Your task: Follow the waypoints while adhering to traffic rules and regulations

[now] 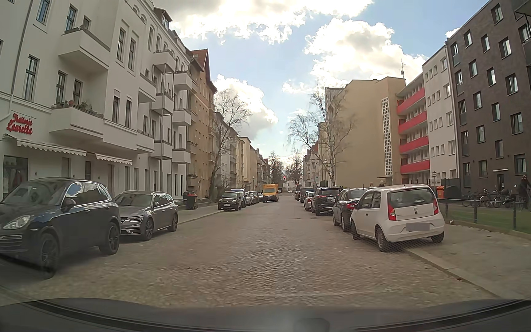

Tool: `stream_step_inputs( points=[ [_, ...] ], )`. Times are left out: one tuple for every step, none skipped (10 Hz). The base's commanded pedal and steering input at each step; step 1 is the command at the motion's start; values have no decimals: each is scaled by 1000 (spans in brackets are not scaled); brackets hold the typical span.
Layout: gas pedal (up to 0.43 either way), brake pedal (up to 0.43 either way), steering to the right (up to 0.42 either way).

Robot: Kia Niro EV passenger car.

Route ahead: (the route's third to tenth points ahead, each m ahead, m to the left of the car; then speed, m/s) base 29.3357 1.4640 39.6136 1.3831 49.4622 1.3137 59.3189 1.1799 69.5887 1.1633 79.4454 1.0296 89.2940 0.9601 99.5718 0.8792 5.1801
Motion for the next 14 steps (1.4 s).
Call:
stream_step_inputs(
  points=[
    [59, 30, -11],
    [39, 30, -9],
    [39, 30, -9],
    [39, 30, -9],
    [28, 30, -9],
    [28, 30, -9],
    [39, 30, -9],
    [39, 30, -8],
    [67, 37, -5],
    [67, 30, -2],
    [67, 30, -2],
    [67, 30, -2],
    [67, 30, -1],
    [67, 30, 2]
  ],
)
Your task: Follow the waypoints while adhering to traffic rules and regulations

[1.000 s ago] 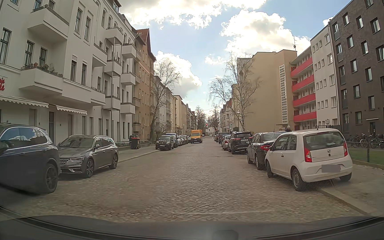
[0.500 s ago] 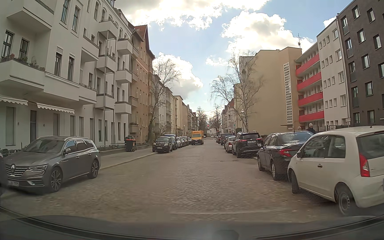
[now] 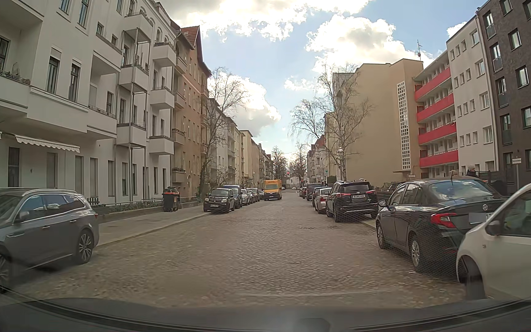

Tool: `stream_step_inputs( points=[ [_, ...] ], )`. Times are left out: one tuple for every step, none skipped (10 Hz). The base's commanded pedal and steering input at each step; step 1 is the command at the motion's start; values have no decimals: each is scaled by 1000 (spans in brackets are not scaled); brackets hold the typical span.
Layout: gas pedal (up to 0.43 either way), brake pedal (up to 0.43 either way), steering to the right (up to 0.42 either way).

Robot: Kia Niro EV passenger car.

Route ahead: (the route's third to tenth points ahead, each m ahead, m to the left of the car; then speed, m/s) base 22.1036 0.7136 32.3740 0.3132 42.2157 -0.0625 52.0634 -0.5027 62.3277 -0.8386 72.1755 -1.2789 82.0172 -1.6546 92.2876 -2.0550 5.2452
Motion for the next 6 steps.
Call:
stream_step_inputs(
  points=[
    [67, 30, 5],
    [67, 30, 6],
    [67, 30, 6],
    [67, 30, 6],
    [67, 30, 4],
    [67, 30, 3]
  ],
)
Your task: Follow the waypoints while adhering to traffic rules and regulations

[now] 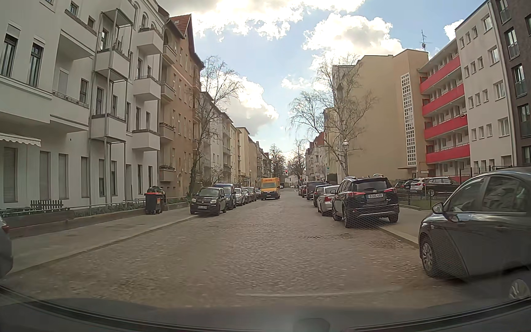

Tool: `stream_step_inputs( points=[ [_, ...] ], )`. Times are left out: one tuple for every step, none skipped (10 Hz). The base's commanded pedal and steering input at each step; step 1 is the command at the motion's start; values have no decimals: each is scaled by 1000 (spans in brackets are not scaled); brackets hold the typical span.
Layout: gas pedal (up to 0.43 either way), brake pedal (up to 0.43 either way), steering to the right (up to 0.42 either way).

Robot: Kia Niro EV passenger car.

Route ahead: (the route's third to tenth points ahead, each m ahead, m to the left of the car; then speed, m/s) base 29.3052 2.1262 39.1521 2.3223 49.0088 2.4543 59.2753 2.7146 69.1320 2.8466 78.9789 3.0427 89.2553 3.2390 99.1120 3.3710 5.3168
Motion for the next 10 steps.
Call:
stream_step_inputs(
  points=[
    [67, 30, 4],
    [67, 30, 4],
    [67, 30, 5],
    [67, 30, 4],
    [67, 30, -3],
    [39, 30, -8],
    [28, 30, -12],
    [20, 30, -14],
    [8, 30, -14],
    [8, 30, -11]
  ],
)
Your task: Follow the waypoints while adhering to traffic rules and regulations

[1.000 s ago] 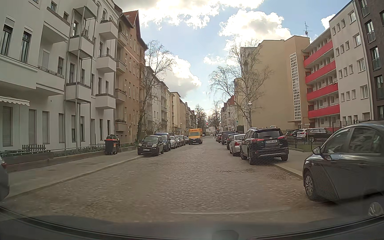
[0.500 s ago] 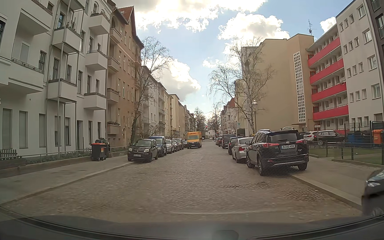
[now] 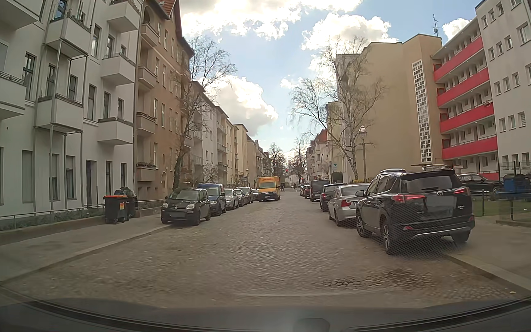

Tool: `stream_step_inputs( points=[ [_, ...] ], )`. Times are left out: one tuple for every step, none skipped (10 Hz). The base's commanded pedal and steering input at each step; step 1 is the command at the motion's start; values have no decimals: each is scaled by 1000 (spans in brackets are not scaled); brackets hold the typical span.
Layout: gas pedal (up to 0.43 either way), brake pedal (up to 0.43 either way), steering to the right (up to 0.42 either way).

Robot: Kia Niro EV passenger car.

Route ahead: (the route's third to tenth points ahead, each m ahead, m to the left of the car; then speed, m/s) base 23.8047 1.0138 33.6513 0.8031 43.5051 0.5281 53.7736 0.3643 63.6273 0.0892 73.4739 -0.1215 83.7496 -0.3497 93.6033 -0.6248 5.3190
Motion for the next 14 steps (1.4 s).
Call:
stream_step_inputs(
  points=[
    [8, 30, -9],
    [8, 30, -8],
    [8, 30, -7],
    [8, 30, -4],
    [20, 30, 1],
    [20, 30, 4],
    [28, 30, 4],
    [28, 30, 1],
    [39, 30, -2],
    [87, 30, 0],
    [87, 30, 4],
    [87, 30, 6],
    [87, 30, 2],
    [87, 30, -3]
  ],
)
